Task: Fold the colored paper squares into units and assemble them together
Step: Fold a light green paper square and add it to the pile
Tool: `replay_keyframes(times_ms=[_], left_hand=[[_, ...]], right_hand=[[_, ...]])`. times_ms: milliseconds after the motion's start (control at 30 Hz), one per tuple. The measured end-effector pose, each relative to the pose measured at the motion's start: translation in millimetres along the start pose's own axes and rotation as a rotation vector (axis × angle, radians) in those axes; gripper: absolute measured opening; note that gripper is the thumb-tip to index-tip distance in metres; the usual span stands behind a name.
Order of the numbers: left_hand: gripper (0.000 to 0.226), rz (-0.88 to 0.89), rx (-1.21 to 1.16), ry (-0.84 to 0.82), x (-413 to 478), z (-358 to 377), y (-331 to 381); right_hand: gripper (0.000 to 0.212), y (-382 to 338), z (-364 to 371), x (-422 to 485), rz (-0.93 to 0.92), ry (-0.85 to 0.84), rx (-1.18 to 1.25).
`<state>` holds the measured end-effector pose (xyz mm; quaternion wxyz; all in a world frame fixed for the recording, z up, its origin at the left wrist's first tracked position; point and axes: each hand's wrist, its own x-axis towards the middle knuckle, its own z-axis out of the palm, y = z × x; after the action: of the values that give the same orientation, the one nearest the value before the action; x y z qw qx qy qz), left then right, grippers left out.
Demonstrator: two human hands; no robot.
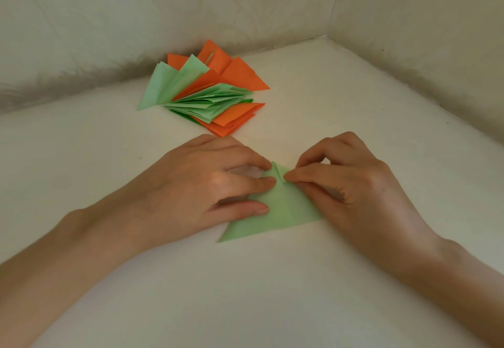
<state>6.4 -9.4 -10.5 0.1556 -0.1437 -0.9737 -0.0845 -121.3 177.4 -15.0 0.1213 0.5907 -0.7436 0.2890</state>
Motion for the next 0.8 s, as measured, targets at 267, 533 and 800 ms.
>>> replay_keyframes(times_ms=[267,533,800], left_hand=[[0.042,0.031,0.019,0.009,2.2,2.1,-1.1],[0.043,0.046,0.096,-0.013,2.3,2.0,0.5],[0.041,0.061,0.092,0.002,3.4,3.7,1.7]], right_hand=[[0.024,2.3,1.0,-0.9,-0.019,0.013,0.006],[0.023,1.6,0.8,-0.7,-0.037,0.005,-0.006],[0.021,1.0,-0.9,-0.3,-0.033,-0.003,-0.010]])
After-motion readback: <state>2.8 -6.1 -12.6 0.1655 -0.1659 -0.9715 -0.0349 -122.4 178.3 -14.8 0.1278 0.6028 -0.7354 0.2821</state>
